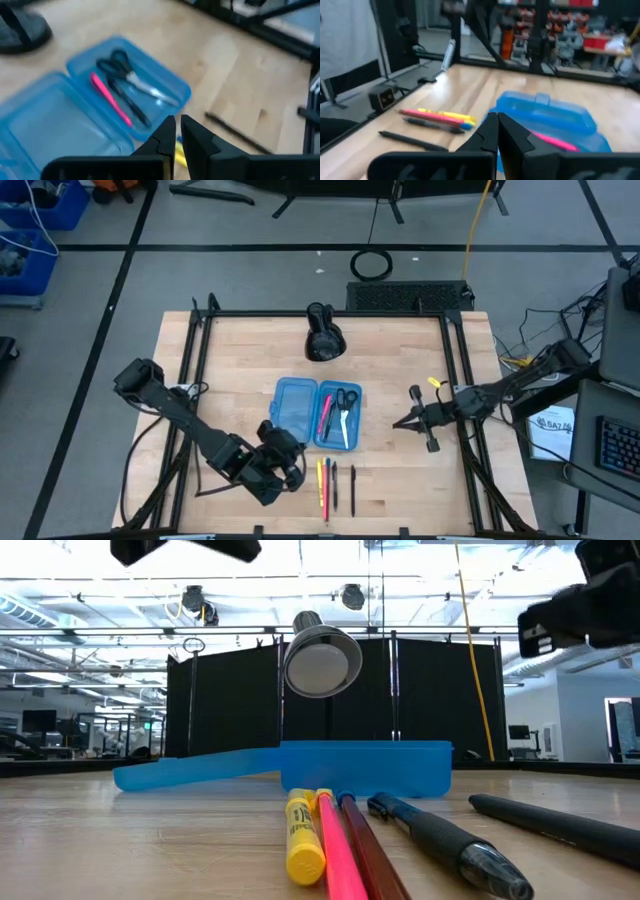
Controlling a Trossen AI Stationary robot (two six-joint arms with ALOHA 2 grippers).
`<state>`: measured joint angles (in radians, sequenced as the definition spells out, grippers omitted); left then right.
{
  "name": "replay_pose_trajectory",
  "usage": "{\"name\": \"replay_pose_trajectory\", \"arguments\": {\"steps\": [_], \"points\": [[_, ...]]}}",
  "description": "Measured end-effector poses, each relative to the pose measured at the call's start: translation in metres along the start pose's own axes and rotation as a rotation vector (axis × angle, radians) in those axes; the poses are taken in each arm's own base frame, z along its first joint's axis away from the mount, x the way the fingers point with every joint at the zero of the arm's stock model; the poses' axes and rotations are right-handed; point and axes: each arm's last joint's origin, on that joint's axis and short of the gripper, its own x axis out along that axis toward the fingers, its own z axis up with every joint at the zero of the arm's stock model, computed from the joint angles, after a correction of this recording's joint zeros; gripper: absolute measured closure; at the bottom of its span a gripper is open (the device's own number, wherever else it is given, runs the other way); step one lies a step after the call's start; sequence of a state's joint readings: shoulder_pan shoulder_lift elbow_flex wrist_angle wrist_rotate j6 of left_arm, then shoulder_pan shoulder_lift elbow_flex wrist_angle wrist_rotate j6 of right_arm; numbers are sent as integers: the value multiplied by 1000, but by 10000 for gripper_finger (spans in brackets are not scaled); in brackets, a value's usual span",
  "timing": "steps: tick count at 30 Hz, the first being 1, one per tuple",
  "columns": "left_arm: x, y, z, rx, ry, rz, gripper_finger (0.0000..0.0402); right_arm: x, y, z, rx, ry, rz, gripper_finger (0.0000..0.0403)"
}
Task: Pick & place school supplies into a supply box
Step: Put the yellow pen into the blue supply box
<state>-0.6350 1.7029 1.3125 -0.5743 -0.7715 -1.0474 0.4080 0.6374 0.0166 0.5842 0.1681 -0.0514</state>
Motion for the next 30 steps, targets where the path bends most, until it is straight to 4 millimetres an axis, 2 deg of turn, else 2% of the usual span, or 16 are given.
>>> {"name": "replay_pose_trajectory", "arguments": {"steps": [5,10,14,18,24,27,30], "points": [[24,-12,-25,11,151,-58,369,-4,-11,1,-25,-2,-45,403],[45,-28,-51,-17,168,-115,369,-6,-22,-1,0,17,-2,403],[53,-33,-63,-130,183,-113,369,-6,-28,-2,70,23,27,403],[59,-31,-74,-205,251,-83,369,-6,-24,2,106,-15,91,403],[62,-30,-73,-261,316,-87,369,-6,-21,11,21,-113,85,403],[62,-29,-69,-269,311,-93,369,-9,-24,21,-39,-227,86,403],[65,-28,-65,-276,304,-91,369,-10,-34,21,-67,-229,59,403]]}}
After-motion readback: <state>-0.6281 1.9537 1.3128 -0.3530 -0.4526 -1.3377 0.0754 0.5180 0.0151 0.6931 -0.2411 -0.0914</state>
